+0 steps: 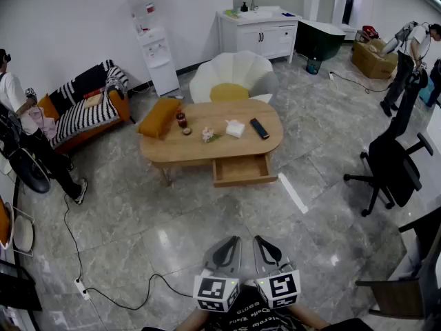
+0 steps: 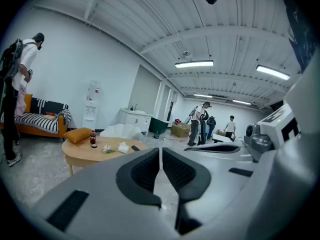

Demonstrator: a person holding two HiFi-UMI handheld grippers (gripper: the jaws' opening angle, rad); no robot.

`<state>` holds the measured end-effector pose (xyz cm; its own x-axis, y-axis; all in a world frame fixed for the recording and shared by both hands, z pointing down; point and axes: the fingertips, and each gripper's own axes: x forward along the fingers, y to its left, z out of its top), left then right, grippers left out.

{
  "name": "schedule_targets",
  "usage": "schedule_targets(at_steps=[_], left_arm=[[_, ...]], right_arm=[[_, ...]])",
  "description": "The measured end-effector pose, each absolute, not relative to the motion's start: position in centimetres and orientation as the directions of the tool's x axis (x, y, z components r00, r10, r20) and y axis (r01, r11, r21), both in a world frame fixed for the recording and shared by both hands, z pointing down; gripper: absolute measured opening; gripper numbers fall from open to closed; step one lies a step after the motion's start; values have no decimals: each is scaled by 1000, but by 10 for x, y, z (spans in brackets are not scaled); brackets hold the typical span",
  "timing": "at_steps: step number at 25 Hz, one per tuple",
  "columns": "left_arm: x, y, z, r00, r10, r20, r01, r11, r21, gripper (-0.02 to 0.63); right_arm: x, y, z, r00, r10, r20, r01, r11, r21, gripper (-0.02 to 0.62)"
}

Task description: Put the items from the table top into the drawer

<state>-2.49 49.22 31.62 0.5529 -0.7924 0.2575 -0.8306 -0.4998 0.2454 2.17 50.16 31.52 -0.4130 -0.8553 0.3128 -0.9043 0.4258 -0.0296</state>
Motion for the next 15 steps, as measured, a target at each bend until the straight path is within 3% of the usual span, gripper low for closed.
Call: schedule_targets(at_steps=[15], left_arm=[[-46, 451, 316, 580, -778, 239, -811, -524, 262, 28]], right_arm=[[-6, 460, 313, -438, -857, 271, -897, 436, -70, 1]])
